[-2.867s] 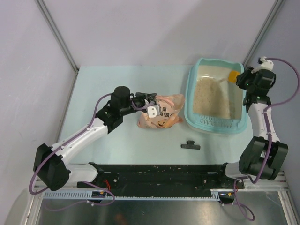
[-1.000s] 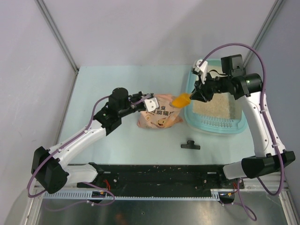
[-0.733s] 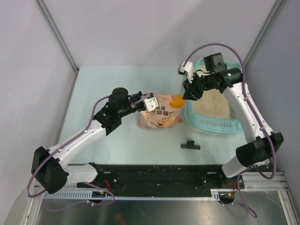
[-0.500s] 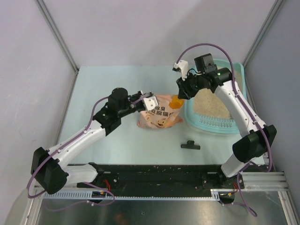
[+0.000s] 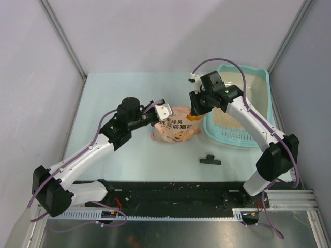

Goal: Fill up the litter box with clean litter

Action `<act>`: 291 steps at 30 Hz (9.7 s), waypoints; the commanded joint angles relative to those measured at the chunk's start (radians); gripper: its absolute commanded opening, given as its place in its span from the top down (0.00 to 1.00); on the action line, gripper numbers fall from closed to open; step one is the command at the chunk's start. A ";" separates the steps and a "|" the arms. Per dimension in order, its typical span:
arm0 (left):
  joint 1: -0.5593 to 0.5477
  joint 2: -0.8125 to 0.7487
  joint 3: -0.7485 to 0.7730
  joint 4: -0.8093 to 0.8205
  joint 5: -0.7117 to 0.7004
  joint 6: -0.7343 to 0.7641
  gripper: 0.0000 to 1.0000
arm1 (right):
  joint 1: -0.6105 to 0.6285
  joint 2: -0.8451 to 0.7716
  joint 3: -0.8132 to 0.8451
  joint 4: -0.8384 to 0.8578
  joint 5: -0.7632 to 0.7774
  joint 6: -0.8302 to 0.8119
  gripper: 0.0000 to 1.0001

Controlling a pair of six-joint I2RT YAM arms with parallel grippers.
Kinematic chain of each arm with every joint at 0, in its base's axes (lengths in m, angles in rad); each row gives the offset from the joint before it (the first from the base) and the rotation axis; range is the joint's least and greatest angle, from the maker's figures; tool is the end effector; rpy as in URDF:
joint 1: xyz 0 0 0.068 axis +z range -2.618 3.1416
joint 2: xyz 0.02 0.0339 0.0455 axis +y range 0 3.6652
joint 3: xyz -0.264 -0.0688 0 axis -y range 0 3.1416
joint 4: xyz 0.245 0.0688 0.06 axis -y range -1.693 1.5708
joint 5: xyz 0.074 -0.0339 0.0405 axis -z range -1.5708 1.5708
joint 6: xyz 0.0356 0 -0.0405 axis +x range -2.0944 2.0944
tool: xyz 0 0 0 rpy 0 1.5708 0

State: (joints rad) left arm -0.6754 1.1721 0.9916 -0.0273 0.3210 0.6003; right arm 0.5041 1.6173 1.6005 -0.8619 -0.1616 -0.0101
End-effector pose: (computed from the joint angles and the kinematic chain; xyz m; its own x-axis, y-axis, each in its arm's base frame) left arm 0.2074 -0.1806 0.3496 0.3384 0.4158 -0.8442 0.7793 0.3790 0.4990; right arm 0.3019 0.1731 0.3491 -0.6684 -0.3801 -0.6394 -0.5734 0.8108 0.1174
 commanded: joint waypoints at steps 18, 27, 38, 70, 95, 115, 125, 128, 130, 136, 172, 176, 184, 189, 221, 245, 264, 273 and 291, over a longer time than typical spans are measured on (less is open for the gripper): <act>-0.030 -0.019 0.075 0.196 0.033 -0.149 1.00 | -0.067 0.070 -0.169 0.248 -0.444 0.364 1.00; -0.030 -0.029 0.032 0.165 0.000 -0.024 1.00 | -0.268 0.026 -0.220 0.383 -0.914 0.413 1.00; -0.030 -0.025 0.047 0.098 -0.043 0.065 1.00 | -0.459 0.018 -0.267 0.411 -1.076 0.443 1.00; -0.032 0.057 0.116 0.099 -0.034 0.151 1.00 | -0.622 0.041 -0.536 1.048 -1.193 0.960 1.00; -0.030 0.083 0.116 0.109 -0.031 0.188 1.00 | -0.768 -0.076 -0.536 0.883 -1.276 0.874 1.00; -0.029 0.179 0.173 0.115 0.038 0.193 1.00 | -1.068 -0.175 -0.536 0.710 -1.319 0.777 1.00; -0.029 0.186 0.173 0.118 0.049 0.179 1.00 | -1.286 -0.203 -0.537 0.618 -1.139 0.613 1.00; -0.030 0.179 0.167 0.119 0.044 0.171 1.00 | -1.316 -0.244 -0.557 0.711 -1.046 0.659 1.00; -0.029 0.172 0.160 0.122 0.046 0.168 1.00 | -1.340 -0.290 -0.596 0.791 -0.963 0.720 1.00; -0.029 0.152 0.116 0.139 0.046 0.164 1.00 | -1.349 -0.387 -0.608 0.744 -0.729 0.661 1.00; -0.030 0.052 0.048 0.141 -0.026 0.161 1.00 | -0.713 -0.292 -0.428 0.932 0.212 -0.137 1.00; -0.023 0.023 0.035 0.139 -0.039 0.161 1.00 | -0.702 -0.329 -0.441 0.916 0.209 -0.273 1.00; 0.010 -0.046 -0.005 0.096 -0.066 0.150 1.00 | -0.616 -0.401 -0.441 0.814 -0.085 -0.148 1.00; 0.036 -0.120 -0.034 0.072 -0.089 0.144 1.00 | -0.507 -0.386 -0.441 0.797 -0.252 -0.074 1.00; 0.174 -0.381 -0.143 -0.071 -0.100 0.156 1.00 | -0.099 -0.031 -0.355 0.746 0.039 0.249 0.51; 0.174 -0.241 -0.053 -0.043 0.000 -0.114 1.00 | -0.156 -0.154 -0.415 0.647 -0.509 -0.119 0.39; 0.174 -0.250 -0.062 -0.029 -0.036 -0.080 1.00 | 0.007 -0.049 -0.409 0.749 -0.501 -0.114 0.67; 0.174 -0.230 -0.056 -0.029 -0.046 -0.073 1.00 | -0.210 -0.169 -0.407 0.491 -0.751 -0.324 0.34; 0.145 -0.250 -0.056 -0.082 -0.148 -0.114 1.00 | -0.018 -0.099 -0.453 0.697 -0.837 -0.466 0.28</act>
State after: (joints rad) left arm -0.5110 0.9611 0.8928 -0.1509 0.2153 0.5232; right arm 0.4606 1.4849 1.1481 -0.3393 -0.9821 -0.5320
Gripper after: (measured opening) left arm 0.023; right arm 0.733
